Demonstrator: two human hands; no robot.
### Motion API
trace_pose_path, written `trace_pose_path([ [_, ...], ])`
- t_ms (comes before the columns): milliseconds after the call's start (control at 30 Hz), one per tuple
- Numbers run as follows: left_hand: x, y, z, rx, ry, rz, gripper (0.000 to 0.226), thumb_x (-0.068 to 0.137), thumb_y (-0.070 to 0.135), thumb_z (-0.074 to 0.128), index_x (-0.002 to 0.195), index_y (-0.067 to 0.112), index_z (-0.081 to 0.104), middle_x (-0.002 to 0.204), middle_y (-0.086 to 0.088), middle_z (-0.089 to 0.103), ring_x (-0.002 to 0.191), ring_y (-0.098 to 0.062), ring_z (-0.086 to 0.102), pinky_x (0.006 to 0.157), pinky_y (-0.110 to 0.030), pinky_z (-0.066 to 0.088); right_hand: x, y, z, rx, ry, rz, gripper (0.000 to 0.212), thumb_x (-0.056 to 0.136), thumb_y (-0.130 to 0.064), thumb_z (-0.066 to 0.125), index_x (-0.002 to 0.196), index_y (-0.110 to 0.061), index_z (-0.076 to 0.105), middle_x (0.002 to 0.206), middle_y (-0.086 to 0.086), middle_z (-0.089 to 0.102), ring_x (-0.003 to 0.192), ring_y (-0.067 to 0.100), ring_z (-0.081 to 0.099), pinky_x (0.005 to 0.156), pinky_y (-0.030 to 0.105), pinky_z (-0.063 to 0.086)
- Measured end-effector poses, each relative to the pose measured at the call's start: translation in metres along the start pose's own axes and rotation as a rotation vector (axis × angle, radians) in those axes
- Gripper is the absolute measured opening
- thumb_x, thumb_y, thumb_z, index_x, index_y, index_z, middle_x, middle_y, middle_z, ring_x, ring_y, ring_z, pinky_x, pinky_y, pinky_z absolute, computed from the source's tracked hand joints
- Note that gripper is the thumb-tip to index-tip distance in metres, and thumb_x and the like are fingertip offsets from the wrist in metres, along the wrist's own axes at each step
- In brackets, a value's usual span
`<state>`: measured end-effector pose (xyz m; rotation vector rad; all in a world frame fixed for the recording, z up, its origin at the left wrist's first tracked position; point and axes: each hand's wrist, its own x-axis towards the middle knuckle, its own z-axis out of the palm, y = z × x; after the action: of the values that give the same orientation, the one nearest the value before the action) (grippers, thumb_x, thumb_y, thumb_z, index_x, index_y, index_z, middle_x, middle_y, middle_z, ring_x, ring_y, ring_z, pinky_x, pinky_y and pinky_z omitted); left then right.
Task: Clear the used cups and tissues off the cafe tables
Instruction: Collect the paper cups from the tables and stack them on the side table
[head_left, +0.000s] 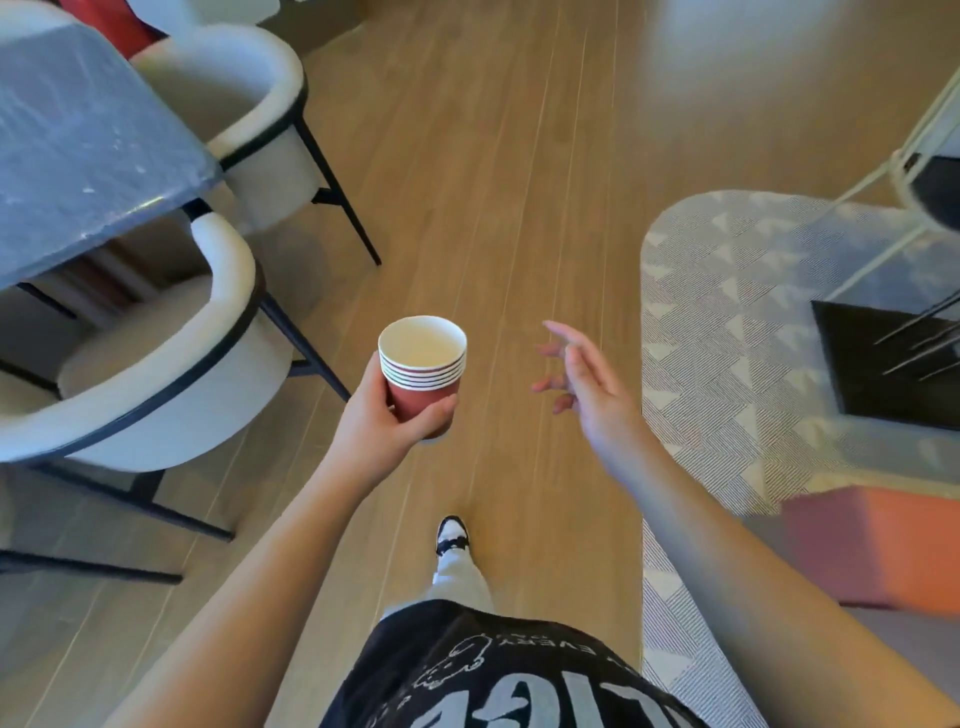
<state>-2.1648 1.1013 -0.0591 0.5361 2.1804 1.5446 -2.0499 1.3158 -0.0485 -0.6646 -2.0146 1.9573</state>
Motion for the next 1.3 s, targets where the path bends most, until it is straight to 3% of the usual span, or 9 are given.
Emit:
trace_pose_path([
  [133,0.081,0.015,-0.022,0.011,-0.010,0.028,0.069,0.079,0.040,0.087,0.128,0.054,0.042,0.113,0.048,0.058,0.108,0.022,0.056,0.078,0.003,0.043,0.080,-0.019,0.023,-0.018,-0.009,-0.016,0.030,0.110,-0.031,0.033,0.124,-0.045,0.057,0.124,0.001,0.062,0.082,0.010,0.069,0.065,0.024,0.046],
  [267,0.158,0.029,-0.040,0.035,-0.026,0.064,0.073,0.080,0.033,0.087,0.137,0.040,0.043,0.115,0.039,0.062,0.108,0.023,0.055,0.079,0.004,0.041,0.148,-0.039,0.044,-0.033,-0.017,-0.021,0.029,0.107,-0.036,0.035,0.124,-0.045,0.056,0.121,-0.003,0.063,0.081,0.010,0.070,0.061,0.019,0.048],
  [467,0.251,0.043,-0.039,0.062,-0.056,0.093,0.076,0.081,0.032,0.086,0.143,0.034,0.043,0.126,0.027,0.060,0.112,0.019,0.056,0.083,0.002,0.042,0.235,-0.051,0.030,0.004,0.031,0.004,0.030,0.110,-0.029,0.034,0.123,-0.043,0.056,0.121,-0.002,0.062,0.082,0.011,0.070,0.063,0.023,0.047],
  [700,0.371,0.051,-0.025,0.053,-0.058,0.044,0.075,0.080,0.036,0.086,0.141,0.040,0.042,0.121,0.036,0.062,0.114,0.015,0.058,0.083,-0.001,0.045,0.361,-0.051,0.000,0.053,0.040,0.030,0.030,0.109,-0.031,0.034,0.123,-0.043,0.059,0.121,0.000,0.062,0.081,0.011,0.069,0.061,0.023,0.047],
  [800,0.430,0.060,-0.012,0.036,-0.046,0.026,0.077,0.079,0.038,0.086,0.143,0.039,0.042,0.126,0.028,0.062,0.115,0.014,0.058,0.084,-0.001,0.046,0.421,-0.061,-0.014,0.045,0.020,0.047,0.030,0.109,-0.033,0.036,0.120,-0.047,0.060,0.120,-0.004,0.063,0.082,0.012,0.069,0.061,0.022,0.047],
  [967,0.518,0.097,-0.001,0.042,0.001,0.025,0.073,0.068,0.061,0.082,0.131,0.056,0.043,0.122,0.039,0.061,0.115,0.013,0.058,0.083,-0.001,0.045,0.518,-0.090,-0.039,0.047,-0.038,0.014,0.035,0.108,-0.036,0.037,0.111,-0.061,0.062,0.119,-0.009,0.064,0.084,0.011,0.070,0.064,0.026,0.047],
  [1300,0.675,0.119,-0.007,-0.023,0.067,-0.004,0.077,0.073,0.047,0.086,0.138,0.040,0.045,0.116,0.039,0.063,0.111,0.014,0.060,0.081,-0.002,0.047,0.683,-0.122,-0.047,0.031,-0.130,0.002,0.029,0.109,-0.031,0.035,0.122,-0.046,0.056,0.122,-0.004,0.063,0.083,0.009,0.069,0.062,0.022,0.046],
])
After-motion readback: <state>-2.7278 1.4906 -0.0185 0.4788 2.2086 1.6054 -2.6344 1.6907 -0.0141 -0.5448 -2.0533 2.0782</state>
